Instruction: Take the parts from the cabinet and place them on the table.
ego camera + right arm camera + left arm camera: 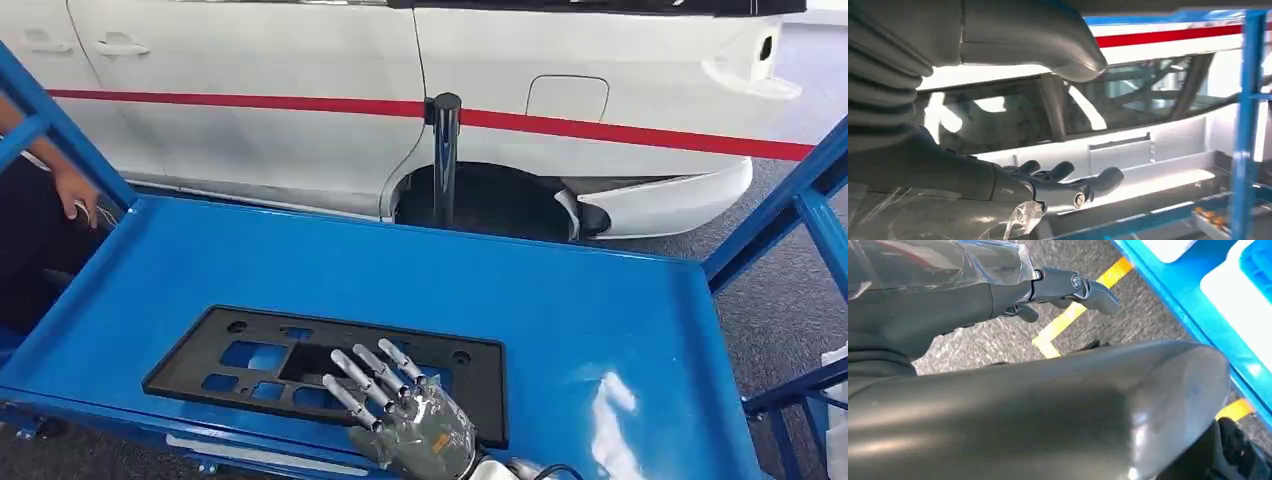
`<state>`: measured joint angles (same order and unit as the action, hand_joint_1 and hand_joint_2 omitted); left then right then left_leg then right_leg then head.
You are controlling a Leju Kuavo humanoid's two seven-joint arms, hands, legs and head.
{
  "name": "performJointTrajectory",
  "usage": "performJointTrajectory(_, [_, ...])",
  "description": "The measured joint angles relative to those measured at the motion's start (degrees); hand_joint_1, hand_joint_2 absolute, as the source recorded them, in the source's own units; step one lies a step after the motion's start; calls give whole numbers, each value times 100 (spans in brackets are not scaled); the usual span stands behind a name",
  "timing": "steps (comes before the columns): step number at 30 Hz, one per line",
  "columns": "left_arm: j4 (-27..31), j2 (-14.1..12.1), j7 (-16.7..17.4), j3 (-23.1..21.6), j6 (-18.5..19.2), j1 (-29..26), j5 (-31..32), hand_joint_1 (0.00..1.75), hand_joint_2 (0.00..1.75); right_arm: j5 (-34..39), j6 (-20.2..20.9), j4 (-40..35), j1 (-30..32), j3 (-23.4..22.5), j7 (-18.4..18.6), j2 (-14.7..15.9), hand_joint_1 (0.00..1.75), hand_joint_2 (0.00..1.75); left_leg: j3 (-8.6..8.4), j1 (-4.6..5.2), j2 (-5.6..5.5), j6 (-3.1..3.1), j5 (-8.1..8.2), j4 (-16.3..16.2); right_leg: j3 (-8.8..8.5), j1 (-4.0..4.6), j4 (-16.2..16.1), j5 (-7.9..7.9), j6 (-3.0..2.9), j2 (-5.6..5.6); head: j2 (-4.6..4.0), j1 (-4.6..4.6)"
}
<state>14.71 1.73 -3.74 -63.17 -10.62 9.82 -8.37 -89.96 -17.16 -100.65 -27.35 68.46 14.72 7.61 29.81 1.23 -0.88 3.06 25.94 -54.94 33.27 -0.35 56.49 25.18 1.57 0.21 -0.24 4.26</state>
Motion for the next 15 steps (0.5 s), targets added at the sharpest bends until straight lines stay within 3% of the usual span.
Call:
performJointTrajectory(1, [0, 0, 2, 0, 0, 0, 0, 0, 0, -9, 46, 17, -171, 131, 343, 7, 0, 175, -9, -15, 7, -25, 7, 18, 0, 15, -2, 9, -18, 5, 0, 0])
performJointTrajectory(3, [0, -4, 2, 7, -4, -2, 0, 0, 0, -9, 160, 48, -599, 442, 1082, 11, 0, 175, 8, -18, 4, -87, 72, -45, -50, -53, -65, -16, -60, 0, 0, -13])
performJointTrajectory(4, [0, -4, 2, 7, -7, 1, 0, 0, 0, -9, 207, 98, -762, 643, 1291, 33, 0, 175, 94, -26, 17, -145, 199, -289, -77, -69, -74, -1, -89, -2, -2, 26])
performJointTrajectory(7, [0, -7, 2, 9, -7, -12, 0, 0, 0, -7, 262, 238, -936, 984, 1374, 55, 0, 175, 846, -131, 23, -261, 717, -1665, -104, -71, -74, 32, -107, 0, 0, 26])
performJointTrajectory(8, [0, -7, 2, 9, -7, -19, 0, 0, 0, -7, 269, 276, -957, 1075, 1380, 57, 0, 175, 1025, -156, 25, -285, 713, -1908, -115, -78, -74, 45, -101, 0, 0, 26])
performJointTrajectory(9, [0, -7, 2, 9, -7, -24, 0, 0, 0, -7, 275, 336, -984, 1188, 1380, 63, 0, 175, 1051, -175, 28, -302, 557, -1825, -140, -86, -74, 64, -89, 0, -2, 26])
performJointTrajectory(10, [0, -7, 2, 11, -7, -24, 0, 0, 0, -7, 275, 380, -1019, 1290, 1380, 68, 0, 175, 928, -191, 33, -309, 294, -1473, -175, -93, -74, 85, -67, 0, 0, 26])
performJointTrajectory(12, [0, -7, 18, 20, -7, -23, 0, 0, 0, -7, 308, 426, -1035, 1372, 1326, 92, 0, 175, 482, -207, 53, -300, -270, -418, -259, -109, -74, 133, -24, 1, -2, 26])
performJointTrajectory(13, [0, -7, 17, 24, -7, -23, 0, 0, 0, -7, 319, 446, -1029, 1390, 1249, 107, 0, 175, 338, -197, 65, -284, -302, -75, -281, -96, -78, 158, 9, 4, 0, 26])
performJointTrajectory(15, [0, -9, 15, 33, -7, -18, 0, 0, 0, -7, 345, 468, -1007, 1412, 1125, 125, 0, 175, 318, -135, 56, -205, -246, -30, -283, -83, -94, 189, 82, 28, 0, 22])
